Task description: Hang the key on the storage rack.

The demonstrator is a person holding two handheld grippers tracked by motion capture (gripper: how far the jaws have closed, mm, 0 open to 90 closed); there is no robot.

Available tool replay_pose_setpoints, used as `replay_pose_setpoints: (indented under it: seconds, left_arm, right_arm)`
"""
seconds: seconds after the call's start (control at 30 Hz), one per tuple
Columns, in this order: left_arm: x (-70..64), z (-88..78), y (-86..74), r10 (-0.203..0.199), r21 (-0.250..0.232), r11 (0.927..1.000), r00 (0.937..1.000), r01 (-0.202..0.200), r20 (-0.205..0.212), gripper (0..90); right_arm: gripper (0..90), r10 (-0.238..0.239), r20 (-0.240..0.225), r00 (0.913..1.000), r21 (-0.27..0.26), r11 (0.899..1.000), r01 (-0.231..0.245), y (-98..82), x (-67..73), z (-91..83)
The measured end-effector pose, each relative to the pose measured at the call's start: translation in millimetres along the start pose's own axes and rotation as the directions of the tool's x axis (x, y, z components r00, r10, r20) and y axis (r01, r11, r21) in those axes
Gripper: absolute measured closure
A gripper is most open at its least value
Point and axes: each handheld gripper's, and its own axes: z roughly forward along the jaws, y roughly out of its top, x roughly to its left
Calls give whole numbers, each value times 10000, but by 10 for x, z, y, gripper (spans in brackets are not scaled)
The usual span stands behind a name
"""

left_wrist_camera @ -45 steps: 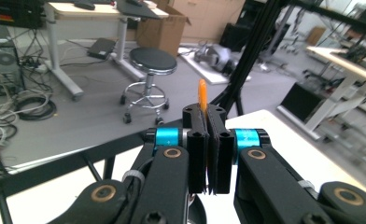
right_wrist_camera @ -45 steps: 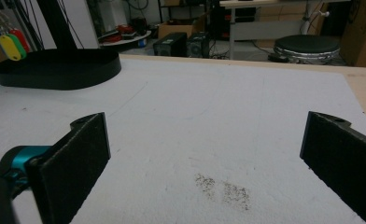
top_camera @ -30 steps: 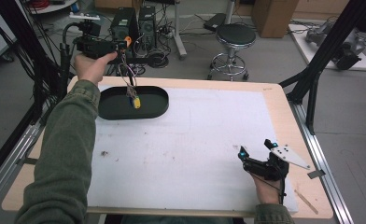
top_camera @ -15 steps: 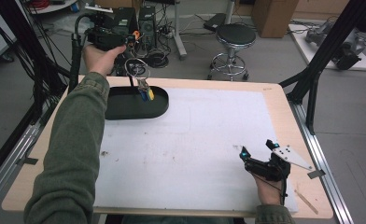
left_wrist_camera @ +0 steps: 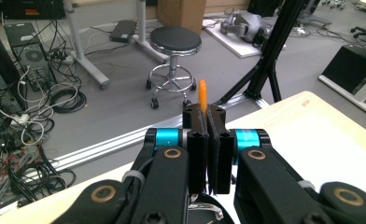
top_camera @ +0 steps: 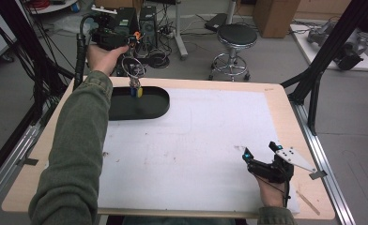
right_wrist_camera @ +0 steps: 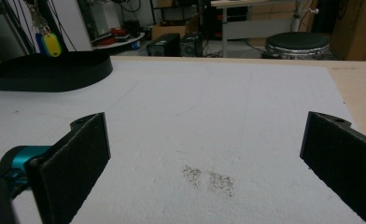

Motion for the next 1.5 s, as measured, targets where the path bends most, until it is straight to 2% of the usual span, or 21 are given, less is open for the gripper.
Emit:
replay_pose_setpoints:
  seconds: [0.1, 0.17, 0.33, 0.43, 0.57, 0.63, 0.73, 0.77, 0.8, 0.9, 1.0, 1.03, 1.17, 1.2, 1.27, 1.3, 1.33, 1.37, 1.43, 1.5]
  left_arm:
    - [8, 48, -34, 227, 265, 9994, 9995, -221, -220, 875]
    - [4, 76, -60, 404, 318, 9987, 9990, -397, -194, 875]
    - [30, 147, -117, 447, 494, 9979, 9983, -428, -382, 875]
    - [52, 179, -167, 403, 622, 9973, 9986, -381, -349, 874]
    - [83, 190, -247, 217, 369, 9991, 9994, -207, -284, 874]
    - [98, 182, -287, 395, 143, 9991, 9985, -390, -382, 873]
    - [139, 171, -351, 109, -6, 9999, 9994, -110, -335, 865]
    - [147, 166, -364, -17, -66, 10000, 9995, 15, -303, 846]
    - [160, 162, -372, -164, -67, 9998, 9997, 162, -187, 782]
    - [147, 132, -363, -61, -246, 9997, 10000, 62, 57, 635]
    - [116, 93, -339, -303, -541, 9980, 9978, 336, 592, 530]
    - [104, 89, -336, -276, -506, 9983, 9979, 306, 589, 475]
    - [32, 89, -336, 167, -160, 9997, 9990, -160, 410, 325]
    - [18, 92, -336, 156, -110, 9998, 9992, -152, 369, 280]
    - [8, 100, -337, -29, 71, 10000, 9983, 25, 576, 162]
    - [11, 109, -341, -146, 280, 9995, 9972, 126, 730, 104]
    - [12, 122, -351, -178, 582, 9982, 9973, 136, 714, 45]
    - [16, 126, -365, -102, 824, 9966, 9973, 42, 723, 16]
    - [14, 134, -396, 6, 1124, 9936, 9983, -71, 585, 16]
    - [15, 108, -430, 121, 1005, 9948, 9986, -172, 515, 16]
  right_arm:
    - [5, -73, -49, 10000, 19, 10000, 73, -2, 3, -4]
    - [4, -43, -42, 10000, 52, 10000, 44, -3, 5, -6]
    - [4, -17, -19, 10000, 41, 10000, 17, -4, -1, -10]
    - [5, -22, -15, 10000, 76, 10000, 22, -5, 1, -16]
    - [5, -36, -19, 10000, 40, 10000, 37, -6, -11, -26]
    - [5, -13, -19, 10000, 27, 10000, 13, -6, -10, -27]
    - [5, -38, -27, 10000, 65, 10000, 38, -7, -6, -27]
    - [5, -27, -14, 10000, 71, 10000, 27, -8, -6, -24]
    - [5, -2, -7, 10000, 87, 10000, 2, -8, -5, -23]
    - [4, 18, -27, 10000, 115, 9999, -18, -8, -6, -18]
    - [5, -29, -62, 10000, 130, 9999, 29, -8, -5, -11]
    - [5, -49, -51, 10000, 108, 9999, 50, -7, -8, -8]
    - [5, -15, -66, 10000, 90, 10000, 16, -3, -3, -8]
    - [5, -20, -79, 10000, 143, 9999, 21, -3, -3, -9]
    - [5, -79, -101, 9999, 109, 9999, 81, -2, -3, 2]
    - [5, -92, -113, 9999, 94, 9999, 93, -1, -1, 4]
    - [5, -77, -126, 9999, 89, 9999, 79, 0, 0, 5]
    - [5, -32, -115, 9999, 138, 9999, 34, 1, 3, 3]
    - [5, -88, -122, 9999, 97, 9999, 89, 0, -5, 4]
    - [5, -38, -121, 9999, 102, 9999, 39, -1, -5, 0]
